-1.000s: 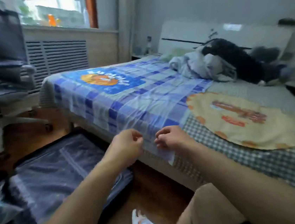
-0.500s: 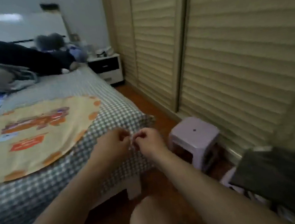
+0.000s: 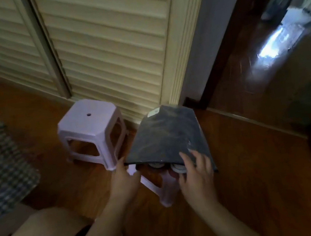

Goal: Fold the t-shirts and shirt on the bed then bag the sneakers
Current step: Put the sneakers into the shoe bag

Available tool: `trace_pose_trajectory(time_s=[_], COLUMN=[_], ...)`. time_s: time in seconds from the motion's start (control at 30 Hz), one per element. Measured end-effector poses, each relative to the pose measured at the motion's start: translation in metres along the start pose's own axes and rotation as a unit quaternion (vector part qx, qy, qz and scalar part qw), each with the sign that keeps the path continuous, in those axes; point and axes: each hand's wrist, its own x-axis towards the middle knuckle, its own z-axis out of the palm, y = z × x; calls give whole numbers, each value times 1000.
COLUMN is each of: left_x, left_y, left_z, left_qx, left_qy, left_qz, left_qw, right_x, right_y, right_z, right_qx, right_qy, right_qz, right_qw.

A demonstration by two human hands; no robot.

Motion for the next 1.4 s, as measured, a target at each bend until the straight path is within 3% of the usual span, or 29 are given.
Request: trace_pose_trajectory(time_s=[0.13, 0.23, 0.47, 0.53, 0.63, 0.77, 0.9, 1.07, 1.23, 1.4], left_x=[2, -5, -3, 5, -5, -65, -174, -300, -363, -378], left_y=[7, 7, 54, 93, 151, 179, 109, -25, -135, -210], left_z=[3, -3, -72, -121, -215, -360, -480, -540, -529, -501], left_qx=[-86, -205, -443, -447, -368, -268, -241, -265, -324, -374], left_qy=[29, 10, 50, 88, 133, 284, 457, 594, 653, 661], left_qz=[-19, -52, -32, 32, 141, 195, 148, 40, -27, -81], left_qw=[996, 977, 894, 890, 909, 900, 843, 758, 684, 646], right_x=[20, 39, 52, 57, 62, 55, 25, -52, -135, -181], right_y=[6, 5, -24, -59, -142, -292, -431, -560, -615, -621], right_z=[4, 0, -14, -26, -46, -79, -93, -93, -47, 15], right_qx=[-90, -120, -82, -51, 51, 166, 198, 176, 150, 121], right_qy=[-59, -92, 4, 0, 16, 38, 62, 79, 45, 13], right_qz=[-76, -78, -126, -142, -207, -328, -463, -630, -720, -753], right_qw=[991, 985, 989, 989, 977, 929, 862, 752, 676, 646])
